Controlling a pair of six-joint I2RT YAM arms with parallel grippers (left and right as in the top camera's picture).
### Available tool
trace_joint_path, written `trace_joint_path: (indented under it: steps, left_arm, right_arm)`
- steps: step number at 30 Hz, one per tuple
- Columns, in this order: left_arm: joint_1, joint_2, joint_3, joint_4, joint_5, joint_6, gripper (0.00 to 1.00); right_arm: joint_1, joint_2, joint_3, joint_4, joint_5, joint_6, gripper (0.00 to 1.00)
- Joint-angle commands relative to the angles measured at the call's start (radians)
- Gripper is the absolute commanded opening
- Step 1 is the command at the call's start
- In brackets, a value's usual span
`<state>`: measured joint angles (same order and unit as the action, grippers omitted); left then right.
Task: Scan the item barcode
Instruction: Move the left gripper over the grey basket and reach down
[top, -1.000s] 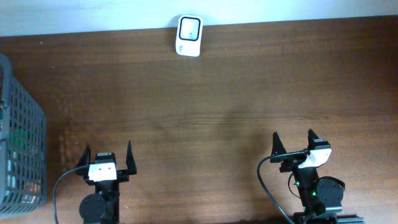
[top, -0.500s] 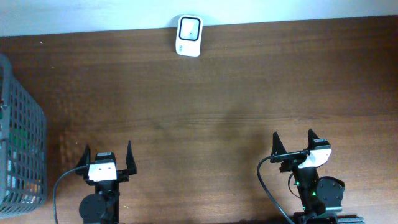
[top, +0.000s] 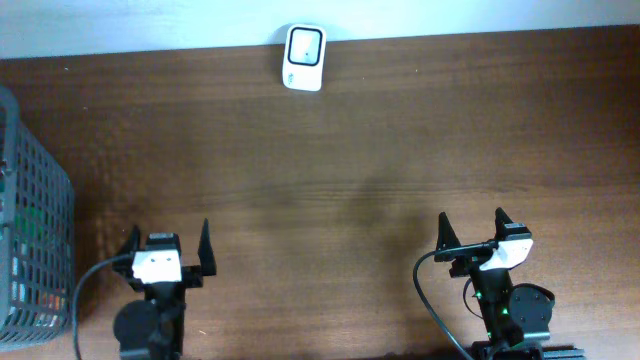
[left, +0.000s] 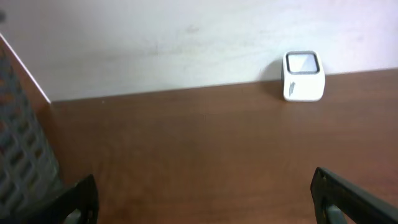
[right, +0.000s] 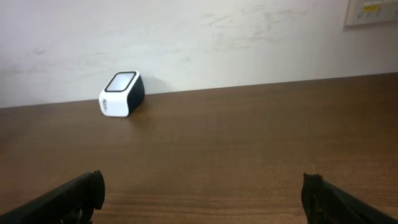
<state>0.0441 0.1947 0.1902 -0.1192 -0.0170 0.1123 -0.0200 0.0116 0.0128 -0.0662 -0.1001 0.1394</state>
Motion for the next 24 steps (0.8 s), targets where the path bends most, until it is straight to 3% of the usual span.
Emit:
trace_joint_path:
  steps: [1, 8, 14, 16, 24]
  left_arm:
    - [-0.004, 0.168, 0.195, -0.028, 0.05, 0.01, 0.99]
    - [-0.004, 0.573, 0.656, -0.31, 0.179, 0.01, 0.99]
    - [-0.004, 0.914, 1.07, -0.749, 0.225, 0.01, 0.99]
    - [-0.004, 0.972, 1.133, -0.826, 0.257, 0.01, 0.99]
    - [-0.004, 1.011, 1.137, -0.843, 0.259, 0.01, 0.99]
  right_arm:
    - [-0.006, -0.005, -0.007, -0.002, -0.013, 0.008, 0.98]
    - [-0.006, -0.005, -0.007, -0.002, -0.013, 0.008, 0.98]
    - [-0.006, -0.005, -0.007, -0.002, -0.013, 0.008, 0.98]
    - [-0.006, -0.005, -0.007, -0.002, -0.013, 0.008, 0.98]
    - [-0.006, -0.005, -0.007, -0.002, -0.013, 0.008, 0.98]
